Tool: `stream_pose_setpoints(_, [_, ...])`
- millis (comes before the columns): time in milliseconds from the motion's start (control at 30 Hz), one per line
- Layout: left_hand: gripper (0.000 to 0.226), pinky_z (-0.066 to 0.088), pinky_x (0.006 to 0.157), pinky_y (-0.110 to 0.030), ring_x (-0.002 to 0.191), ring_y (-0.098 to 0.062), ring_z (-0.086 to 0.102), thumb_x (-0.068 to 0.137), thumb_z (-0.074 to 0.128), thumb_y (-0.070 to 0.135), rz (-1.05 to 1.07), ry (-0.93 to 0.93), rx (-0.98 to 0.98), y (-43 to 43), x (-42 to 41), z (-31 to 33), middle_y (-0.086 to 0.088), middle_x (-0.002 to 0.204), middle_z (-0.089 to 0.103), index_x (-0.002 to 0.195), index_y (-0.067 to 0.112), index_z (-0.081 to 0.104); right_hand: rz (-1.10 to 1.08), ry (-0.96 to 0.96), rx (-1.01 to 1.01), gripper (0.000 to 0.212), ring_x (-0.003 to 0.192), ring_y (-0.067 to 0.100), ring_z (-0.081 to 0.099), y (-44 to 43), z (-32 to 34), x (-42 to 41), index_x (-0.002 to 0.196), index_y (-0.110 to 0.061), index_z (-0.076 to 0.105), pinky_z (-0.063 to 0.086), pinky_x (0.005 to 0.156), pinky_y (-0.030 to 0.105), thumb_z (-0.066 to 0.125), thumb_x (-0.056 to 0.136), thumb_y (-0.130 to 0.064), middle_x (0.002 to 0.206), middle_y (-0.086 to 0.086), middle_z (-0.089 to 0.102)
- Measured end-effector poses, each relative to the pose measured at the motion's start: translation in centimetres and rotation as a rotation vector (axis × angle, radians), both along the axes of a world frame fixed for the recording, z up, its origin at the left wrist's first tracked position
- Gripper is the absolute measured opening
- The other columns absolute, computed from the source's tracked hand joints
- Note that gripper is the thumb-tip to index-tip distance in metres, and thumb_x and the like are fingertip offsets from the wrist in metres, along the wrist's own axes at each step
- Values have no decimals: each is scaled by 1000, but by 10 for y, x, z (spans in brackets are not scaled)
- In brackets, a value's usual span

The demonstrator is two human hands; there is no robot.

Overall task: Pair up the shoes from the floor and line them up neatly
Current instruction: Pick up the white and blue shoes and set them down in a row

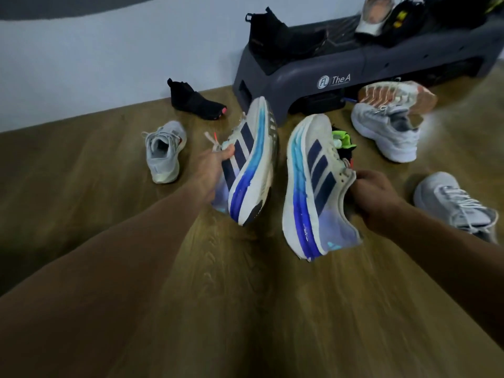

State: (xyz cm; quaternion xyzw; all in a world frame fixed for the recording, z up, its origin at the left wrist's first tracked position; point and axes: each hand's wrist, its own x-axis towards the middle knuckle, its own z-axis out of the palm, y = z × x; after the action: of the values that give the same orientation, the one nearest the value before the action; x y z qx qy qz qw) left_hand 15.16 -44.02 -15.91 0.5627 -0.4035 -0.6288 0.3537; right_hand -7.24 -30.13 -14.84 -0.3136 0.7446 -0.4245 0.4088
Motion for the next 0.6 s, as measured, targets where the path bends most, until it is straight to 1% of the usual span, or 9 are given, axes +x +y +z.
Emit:
stream_pose_setpoints(33, [19, 55, 79, -35, 86, -22, 71, 88, 66, 26, -5, -33, -29, 1, -3, 0, -6, 96, 74, 102, 12, 67, -21, -9, 14, 18, 64, 18, 62, 2, -2, -4, 101, -9, 67, 50, 48, 26, 50, 96, -10, 80, 9, 67])
stream_pose_setpoints(133, [12, 55, 74, -33, 83, -19, 70, 87, 67, 27, -102, -228, -189, 12, -21, -8, -3, 95, 73, 95, 18, 68, -53, 67, 42, 21, 76, 21, 64, 9, -4, -16, 104, -9, 67, 54, 64, 34, 49, 95, -8, 84, 8, 67])
stream_pose_setpoints(233, [11, 55, 78, -34, 86, -19, 67, 82, 71, 25, -293, -522, -418, 32, -47, -19, -1, 92, 72, 92, 19, 72, -28, 282, 49, 21, 80, 18, 62, 18, -8, -28, 98, -13, 67, 48, 65, 28, 48, 92, -5, 80, 1, 65])
stream_pose_setpoints(300, [12, 54, 79, -36, 85, -20, 65, 82, 69, 23, -411, -703, -552, 51, -67, -18, -2, 89, 71, 93, 20, 72, 21, 410, 104, 18, 84, 20, 62, 24, -10, -34, 100, -13, 65, 47, 67, 30, 51, 91, -7, 87, 5, 66])
stream_pose_setpoints(367, [13, 55, 76, -36, 84, -21, 65, 81, 67, 21, -451, -738, -643, 67, -85, -13, -3, 89, 71, 94, 19, 70, 28, 543, 169, 17, 84, 24, 62, 31, -15, -45, 101, -9, 65, 47, 66, 31, 53, 89, -9, 90, 10, 67])
stream_pose_setpoints(433, [16, 56, 73, -37, 82, -21, 65, 82, 67, 21, -493, -721, -708, 80, -101, -11, -2, 88, 70, 97, 19, 67, 2, 605, 224, 18, 80, 24, 61, 40, -18, -54, 101, -7, 65, 46, 62, 28, 54, 88, -13, 90, 11, 66])
stream_pose_setpoints(467, [15, 56, 70, -37, 80, -22, 66, 82, 66, 21, -520, -712, -748, 87, -108, -9, -2, 87, 70, 97, 19, 66, -8, 624, 238, 19, 80, 26, 62, 45, -19, -58, 102, -8, 65, 48, 63, 30, 54, 89, -16, 90, 12, 67])
stream_pose_setpoints(533, [12, 57, 67, -39, 76, -25, 66, 82, 65, 21, -569, -714, -849, 101, -123, -11, -2, 84, 69, 93, 18, 61, -30, 664, 243, 22, 83, 30, 64, 57, -24, -69, 102, -8, 65, 54, 72, 39, 53, 89, -22, 91, 14, 69])
stream_pose_setpoints(600, [11, 56, 65, -41, 74, -28, 65, 82, 63, 20, -617, -738, -942, 115, -135, -13, -4, 82, 68, 89, 19, 53, -72, 699, 208, 22, 84, 31, 63, 73, -28, -79, 100, -8, 66, 52, 74, 39, 52, 90, -22, 90, 14, 69])
